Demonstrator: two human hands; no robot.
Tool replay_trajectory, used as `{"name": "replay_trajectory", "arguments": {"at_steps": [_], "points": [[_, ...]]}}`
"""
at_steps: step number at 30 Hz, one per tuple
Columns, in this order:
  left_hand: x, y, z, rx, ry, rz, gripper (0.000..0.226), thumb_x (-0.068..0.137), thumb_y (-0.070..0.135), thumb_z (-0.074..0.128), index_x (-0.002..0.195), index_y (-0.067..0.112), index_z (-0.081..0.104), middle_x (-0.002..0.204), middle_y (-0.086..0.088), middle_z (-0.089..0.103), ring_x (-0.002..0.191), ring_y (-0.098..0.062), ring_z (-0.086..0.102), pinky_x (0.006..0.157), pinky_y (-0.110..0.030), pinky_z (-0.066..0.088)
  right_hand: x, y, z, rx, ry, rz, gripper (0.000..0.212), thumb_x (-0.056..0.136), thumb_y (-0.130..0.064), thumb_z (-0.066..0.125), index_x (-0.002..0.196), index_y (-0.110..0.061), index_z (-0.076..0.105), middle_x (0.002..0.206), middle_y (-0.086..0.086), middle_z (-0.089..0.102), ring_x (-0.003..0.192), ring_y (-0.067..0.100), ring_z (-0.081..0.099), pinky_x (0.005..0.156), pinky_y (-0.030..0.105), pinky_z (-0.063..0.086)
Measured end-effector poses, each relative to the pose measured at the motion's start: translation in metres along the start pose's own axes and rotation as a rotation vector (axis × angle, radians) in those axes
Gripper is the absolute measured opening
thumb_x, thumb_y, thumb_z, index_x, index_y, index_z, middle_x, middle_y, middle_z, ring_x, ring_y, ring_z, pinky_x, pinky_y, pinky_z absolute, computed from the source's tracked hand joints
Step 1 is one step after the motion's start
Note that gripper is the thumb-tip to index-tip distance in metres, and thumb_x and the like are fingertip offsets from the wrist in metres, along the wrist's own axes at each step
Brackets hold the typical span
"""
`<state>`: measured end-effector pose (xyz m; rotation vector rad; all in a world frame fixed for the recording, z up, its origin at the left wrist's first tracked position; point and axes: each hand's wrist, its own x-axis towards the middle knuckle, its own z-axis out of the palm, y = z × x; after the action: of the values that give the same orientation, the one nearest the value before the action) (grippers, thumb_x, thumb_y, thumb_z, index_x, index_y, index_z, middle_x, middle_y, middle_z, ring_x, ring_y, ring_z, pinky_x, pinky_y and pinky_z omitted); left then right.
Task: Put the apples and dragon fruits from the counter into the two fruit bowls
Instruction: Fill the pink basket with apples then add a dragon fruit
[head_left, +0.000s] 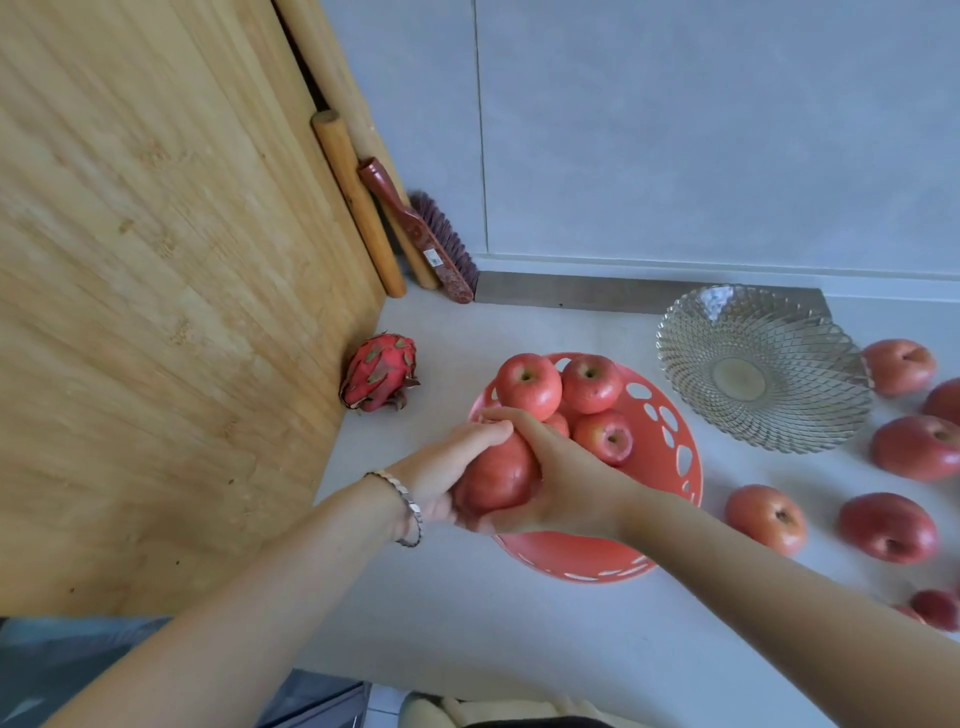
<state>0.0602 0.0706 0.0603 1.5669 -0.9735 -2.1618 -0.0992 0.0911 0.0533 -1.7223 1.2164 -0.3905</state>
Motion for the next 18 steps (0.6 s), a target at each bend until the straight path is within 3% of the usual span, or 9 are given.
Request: {"name": "replay_trajectory", "arguments": {"at_steps": [2,4,7,10,13,15,18], "points": [[-0.001,0.000,0.016,0.062,0.019,0.026,0.024,0.086,0.050,0.049,0.104,0.034,0.051,0.094,0.002,0.071,0.068,-0.014,0.070,0.051,-0.028,0.053,-0.008,0.005,-0.004,-0.036,0.066,0.012,0.085,0.046,-0.050,0.080,0.119,-0.044,0.036,0.123,-0.008,0.046,0.110,0.005,0.048,0.091,0.018,0.038],[-0.001,-0.003,0.025,0.275,0.004,0.125,0.024,0.084,0.056,0.044,0.103,0.042,0.047,0.110,0.004,0.057,0.064,-0.014,0.065,0.045,-0.024,0.047,-0.016,0.013,-0.006,-0.095,0.144,0.047,0.081,0.040,-0.055,0.077,0.111,-0.047,0.037,0.116,-0.011,0.040,0.100,-0.002,0.044,0.081,0.008,0.032],[-0.004,-0.004,0.030,0.384,0.003,0.220,0.021,0.074,0.055,0.041,0.085,0.039,0.049,0.100,0.009,0.053,0.051,-0.011,0.063,0.042,-0.021,0.045,-0.028,0.031,-0.007,-0.117,0.280,0.100,0.079,0.036,-0.058,0.070,0.108,-0.047,0.038,0.111,-0.012,0.039,0.098,0.000,0.042,0.076,0.004,0.028],[0.000,-0.010,0.023,0.405,0.122,0.271,0.007,0.085,0.040,0.052,0.085,0.033,0.055,0.083,0.008,0.061,0.052,-0.004,0.063,0.052,-0.022,0.049,-0.039,0.057,-0.009,-0.070,0.384,0.191,0.079,0.048,-0.041,0.081,0.118,-0.043,0.043,0.112,-0.005,0.038,0.099,0.007,0.044,0.083,0.011,0.031],[0.007,-0.023,0.015,0.492,0.227,0.267,0.007,0.086,0.026,0.057,0.092,0.028,0.057,0.081,0.002,0.065,0.065,-0.008,0.064,0.067,-0.026,0.050,-0.050,0.078,-0.004,-0.108,0.335,0.255,0.076,0.051,-0.034,0.083,0.118,-0.040,0.047,0.112,-0.003,0.037,0.099,0.010,0.046,0.083,0.016,0.035],[0.009,-0.029,0.014,0.502,0.248,0.257,0.007,0.085,0.023,0.058,0.088,0.029,0.058,0.083,0.000,0.067,0.079,-0.017,0.067,0.077,-0.033,0.051,-0.053,0.083,0.003,-0.111,0.270,0.201,0.077,0.049,-0.034,0.084,0.116,-0.036,0.048,0.115,-0.005,0.040,0.104,0.008,0.047,0.087,0.017,0.037],[0.010,-0.034,0.015,0.487,0.279,0.275,0.010,0.085,0.018,0.059,0.082,0.028,0.059,0.084,0.001,0.067,0.077,-0.013,0.067,0.079,-0.034,0.052,-0.050,0.085,0.014,-0.103,0.230,0.110,0.078,0.048,-0.036,0.083,0.116,-0.032,0.047,0.114,-0.012,0.045,0.107,0.003,0.044,0.094,0.016,0.036]]}}
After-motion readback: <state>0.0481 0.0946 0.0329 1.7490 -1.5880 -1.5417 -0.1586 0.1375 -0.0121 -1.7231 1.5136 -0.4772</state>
